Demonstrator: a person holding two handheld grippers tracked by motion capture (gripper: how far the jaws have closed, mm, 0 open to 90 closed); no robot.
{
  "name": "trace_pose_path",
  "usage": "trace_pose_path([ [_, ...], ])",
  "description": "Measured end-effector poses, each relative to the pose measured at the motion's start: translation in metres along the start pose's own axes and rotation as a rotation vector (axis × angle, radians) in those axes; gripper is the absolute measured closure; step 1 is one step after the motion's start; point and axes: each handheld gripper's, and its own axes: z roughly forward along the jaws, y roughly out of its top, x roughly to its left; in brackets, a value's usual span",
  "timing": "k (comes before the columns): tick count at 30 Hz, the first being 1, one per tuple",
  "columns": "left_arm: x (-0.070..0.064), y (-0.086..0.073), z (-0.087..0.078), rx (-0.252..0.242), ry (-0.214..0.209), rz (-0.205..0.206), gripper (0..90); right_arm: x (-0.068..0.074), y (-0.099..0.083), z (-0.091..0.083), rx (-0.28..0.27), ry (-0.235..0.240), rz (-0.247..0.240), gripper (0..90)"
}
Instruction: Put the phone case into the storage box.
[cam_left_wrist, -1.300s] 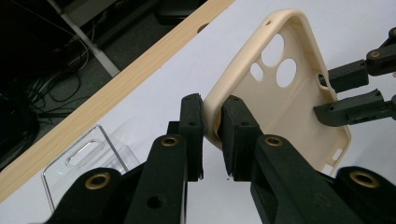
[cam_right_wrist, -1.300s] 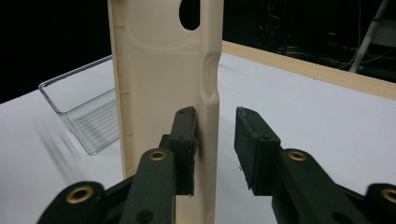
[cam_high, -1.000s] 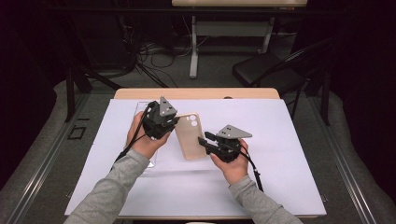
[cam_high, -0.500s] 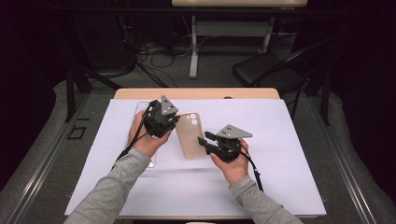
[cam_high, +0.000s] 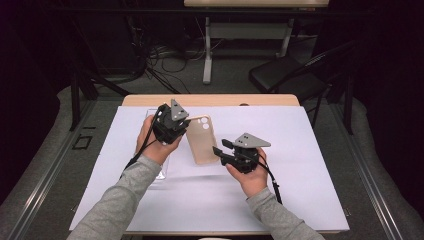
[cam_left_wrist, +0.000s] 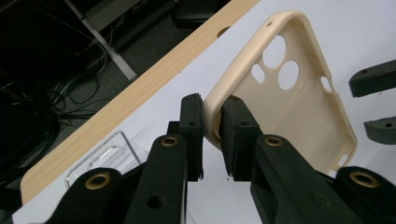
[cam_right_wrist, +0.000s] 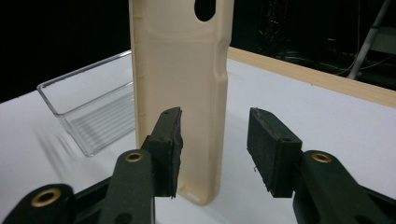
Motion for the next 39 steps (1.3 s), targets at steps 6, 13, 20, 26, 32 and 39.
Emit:
trace_pose_path([
  [6,0.007,0.000,0.001,-0.017,0.017,0.018,79.7,-0.004,0.000,-0.003,0.002,-0.027,-0.023,53.5],
  [13,0.013,0.000,0.000,-0.046,0.025,0.035,79.6,-0.008,0.001,-0.008,0.023,-0.047,-0.051,51.5],
  [20,0.018,0.002,0.000,-0.087,0.047,0.056,79.6,-0.014,0.001,-0.012,0.032,-0.083,-0.045,46.4],
  [26,0.019,0.001,0.003,-0.097,0.080,0.070,79.6,-0.019,0.000,-0.013,0.047,-0.075,-0.005,38.2],
  [32,0.019,0.003,0.007,-0.108,0.105,0.090,79.6,-0.018,0.000,-0.011,0.067,-0.090,-0.005,28.1],
  [39,0.022,0.002,0.012,-0.113,0.133,0.112,79.6,-0.018,0.000,-0.013,0.072,-0.122,0.013,16.6],
])
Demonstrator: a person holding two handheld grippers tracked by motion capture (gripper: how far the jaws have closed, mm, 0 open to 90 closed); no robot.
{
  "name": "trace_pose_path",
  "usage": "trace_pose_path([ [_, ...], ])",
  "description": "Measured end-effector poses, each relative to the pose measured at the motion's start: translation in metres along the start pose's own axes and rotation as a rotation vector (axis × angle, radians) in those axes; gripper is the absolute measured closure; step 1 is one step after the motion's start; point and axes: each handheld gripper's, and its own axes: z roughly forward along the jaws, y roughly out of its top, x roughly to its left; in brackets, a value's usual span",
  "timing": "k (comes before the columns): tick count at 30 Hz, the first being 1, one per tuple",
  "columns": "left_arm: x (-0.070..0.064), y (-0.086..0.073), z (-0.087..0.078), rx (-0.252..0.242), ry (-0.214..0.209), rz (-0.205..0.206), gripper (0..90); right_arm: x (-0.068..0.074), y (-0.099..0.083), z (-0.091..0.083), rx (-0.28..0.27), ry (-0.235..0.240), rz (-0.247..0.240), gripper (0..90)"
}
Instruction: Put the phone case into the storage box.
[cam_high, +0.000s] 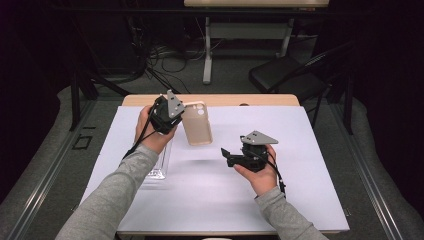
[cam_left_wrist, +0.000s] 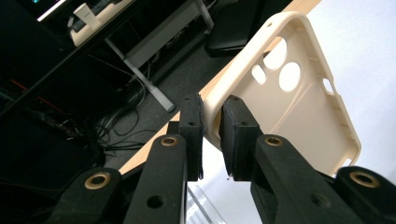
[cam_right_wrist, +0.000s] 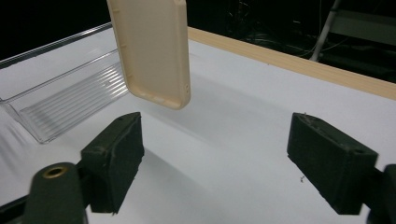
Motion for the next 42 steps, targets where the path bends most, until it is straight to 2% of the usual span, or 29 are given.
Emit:
trace_pose_path([
  [6,0.003,-0.002,0.004,0.003,0.010,0.012,79.6,0.000,0.000,-0.001,0.009,-0.005,0.019,14.1],
  [8,0.005,-0.002,0.005,-0.002,0.015,0.008,79.6,0.000,0.000,-0.001,0.012,-0.021,0.028,12.9],
  [17,0.020,-0.003,0.006,-0.009,0.040,0.005,79.6,-0.004,0.001,-0.005,-0.006,-0.010,0.077,4.1],
  [19,0.023,-0.004,0.006,-0.007,0.044,0.005,79.6,-0.004,0.000,-0.005,-0.004,-0.017,0.061,0.0],
  [23,0.030,-0.005,0.005,-0.007,0.051,0.007,79.6,-0.003,-0.002,-0.006,0.006,-0.033,0.047,0.0],
  [25,0.033,-0.006,0.005,-0.012,0.057,0.008,79.6,-0.004,-0.002,-0.007,0.004,-0.034,0.052,0.0],
  [37,0.055,-0.009,0.001,-0.020,0.091,0.021,79.6,-0.009,-0.010,-0.019,-0.051,-0.120,0.071,0.0],
  [42,0.061,-0.013,0.004,-0.021,0.094,0.020,79.6,-0.011,-0.014,-0.026,-0.051,-0.126,0.057,0.0],
])
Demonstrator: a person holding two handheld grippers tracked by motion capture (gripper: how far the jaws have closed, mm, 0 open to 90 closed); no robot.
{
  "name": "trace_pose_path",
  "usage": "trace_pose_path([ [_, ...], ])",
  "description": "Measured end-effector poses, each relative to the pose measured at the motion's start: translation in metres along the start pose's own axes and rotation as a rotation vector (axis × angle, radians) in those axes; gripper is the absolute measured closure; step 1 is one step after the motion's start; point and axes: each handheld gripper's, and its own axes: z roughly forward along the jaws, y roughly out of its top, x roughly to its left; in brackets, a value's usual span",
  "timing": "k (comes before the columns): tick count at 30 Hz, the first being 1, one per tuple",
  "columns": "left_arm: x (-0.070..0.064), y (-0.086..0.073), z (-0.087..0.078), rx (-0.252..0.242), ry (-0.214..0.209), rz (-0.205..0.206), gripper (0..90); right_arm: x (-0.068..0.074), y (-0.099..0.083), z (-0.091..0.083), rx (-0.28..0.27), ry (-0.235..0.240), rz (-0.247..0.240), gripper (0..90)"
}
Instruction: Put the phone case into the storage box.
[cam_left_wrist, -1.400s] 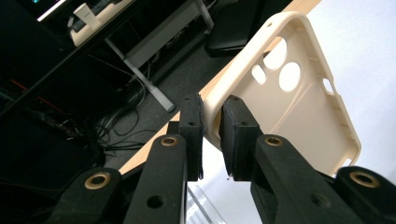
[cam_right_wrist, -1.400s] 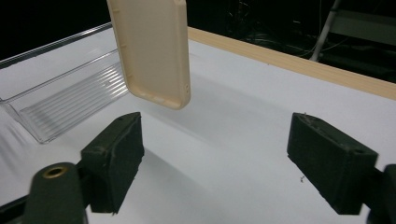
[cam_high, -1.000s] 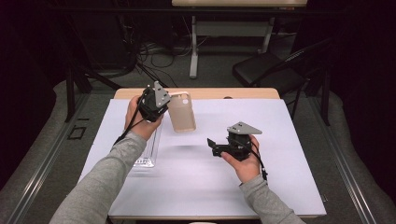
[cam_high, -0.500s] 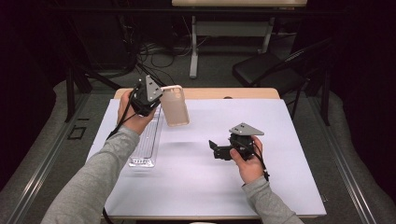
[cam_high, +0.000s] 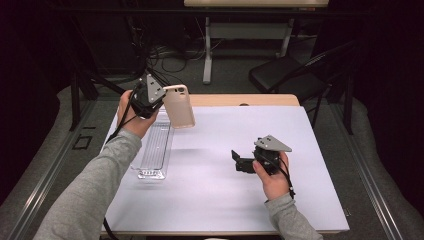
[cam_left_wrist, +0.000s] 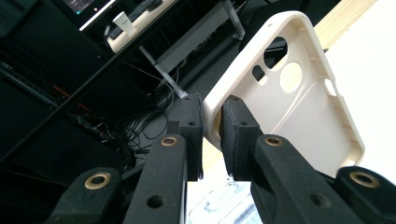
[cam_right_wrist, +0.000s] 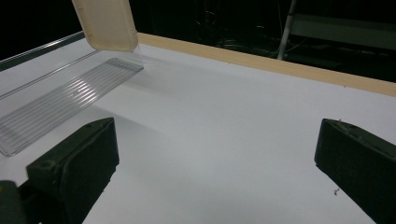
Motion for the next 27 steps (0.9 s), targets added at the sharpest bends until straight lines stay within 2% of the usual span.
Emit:
trace_pose_path([
  [14,0.014,-0.010,0.008,0.006,0.029,0.023,79.6,-0.004,-0.004,-0.006,-0.006,-0.027,0.000,0.0],
  [16,0.018,-0.010,0.007,0.005,0.043,0.045,79.7,-0.004,-0.004,-0.006,0.000,-0.028,-0.001,0.0],
  [27,0.039,-0.013,0.007,-0.004,0.099,0.114,79.7,-0.007,-0.006,-0.006,0.000,-0.035,0.004,0.0],
])
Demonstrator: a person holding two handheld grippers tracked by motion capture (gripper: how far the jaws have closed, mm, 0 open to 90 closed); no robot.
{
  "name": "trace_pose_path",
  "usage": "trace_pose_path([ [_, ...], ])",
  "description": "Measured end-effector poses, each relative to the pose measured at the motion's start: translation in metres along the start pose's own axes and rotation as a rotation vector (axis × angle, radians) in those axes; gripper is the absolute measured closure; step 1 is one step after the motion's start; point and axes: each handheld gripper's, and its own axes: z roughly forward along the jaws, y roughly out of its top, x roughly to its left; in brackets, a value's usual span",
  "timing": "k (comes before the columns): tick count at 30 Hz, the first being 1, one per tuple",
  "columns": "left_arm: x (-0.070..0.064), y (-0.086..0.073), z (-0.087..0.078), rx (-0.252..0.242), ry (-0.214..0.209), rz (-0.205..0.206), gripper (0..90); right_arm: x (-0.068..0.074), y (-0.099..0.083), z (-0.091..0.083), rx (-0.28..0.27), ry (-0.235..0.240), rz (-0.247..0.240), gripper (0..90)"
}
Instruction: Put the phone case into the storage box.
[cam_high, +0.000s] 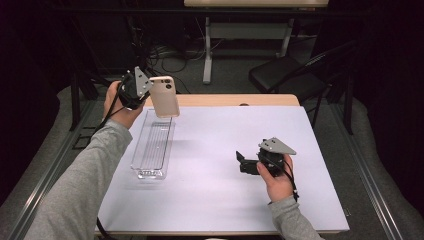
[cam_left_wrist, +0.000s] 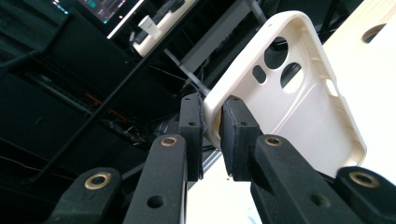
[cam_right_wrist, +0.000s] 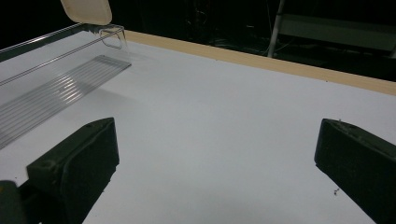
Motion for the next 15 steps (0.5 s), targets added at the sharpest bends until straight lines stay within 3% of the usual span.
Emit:
trace_pose_path([
  [4,0.003,-0.004,0.004,-0.005,0.008,0.022,79.7,-0.002,-0.001,0.000,0.002,-0.001,0.004,0.0],
  [15,0.005,-0.011,0.011,-0.017,0.020,0.034,79.7,-0.005,-0.002,-0.001,0.003,-0.011,0.005,0.0],
])
